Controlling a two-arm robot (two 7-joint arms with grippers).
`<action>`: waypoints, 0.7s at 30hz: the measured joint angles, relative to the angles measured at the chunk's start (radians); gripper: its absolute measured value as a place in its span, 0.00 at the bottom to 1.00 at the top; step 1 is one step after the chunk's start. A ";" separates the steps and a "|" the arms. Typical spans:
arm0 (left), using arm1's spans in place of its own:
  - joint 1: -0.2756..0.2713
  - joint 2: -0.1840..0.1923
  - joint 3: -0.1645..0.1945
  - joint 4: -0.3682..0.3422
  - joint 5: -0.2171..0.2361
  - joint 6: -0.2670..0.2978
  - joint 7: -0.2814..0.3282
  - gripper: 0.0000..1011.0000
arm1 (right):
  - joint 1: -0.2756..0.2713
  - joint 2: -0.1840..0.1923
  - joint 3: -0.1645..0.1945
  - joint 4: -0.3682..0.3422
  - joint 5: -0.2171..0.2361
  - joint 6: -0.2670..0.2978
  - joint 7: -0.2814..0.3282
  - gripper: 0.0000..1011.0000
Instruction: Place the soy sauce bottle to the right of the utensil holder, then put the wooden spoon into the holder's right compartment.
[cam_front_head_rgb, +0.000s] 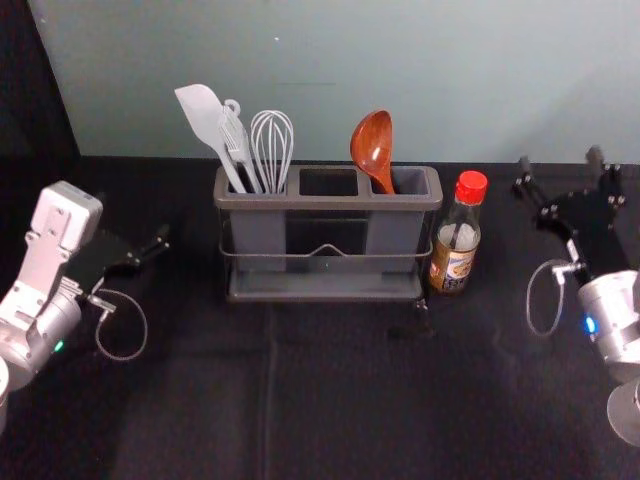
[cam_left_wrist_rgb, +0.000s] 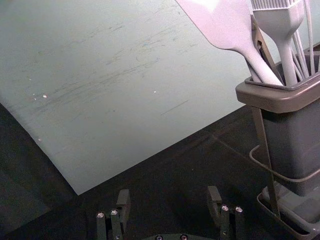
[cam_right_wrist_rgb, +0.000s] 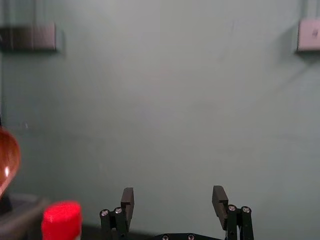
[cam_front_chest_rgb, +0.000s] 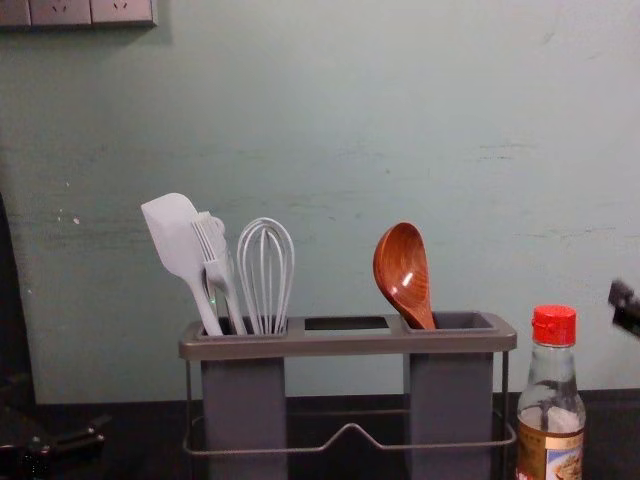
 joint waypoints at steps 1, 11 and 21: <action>0.000 0.000 0.000 0.000 0.000 0.000 0.000 0.99 | -0.006 0.001 -0.003 -0.003 -0.012 0.029 -0.009 0.99; 0.000 0.000 0.000 0.000 0.000 0.000 0.000 0.99 | -0.025 0.044 -0.042 0.007 -0.130 0.128 -0.071 0.99; 0.000 0.000 0.000 0.000 0.000 0.000 0.000 0.99 | -0.016 0.105 -0.093 0.032 -0.286 0.134 -0.127 0.99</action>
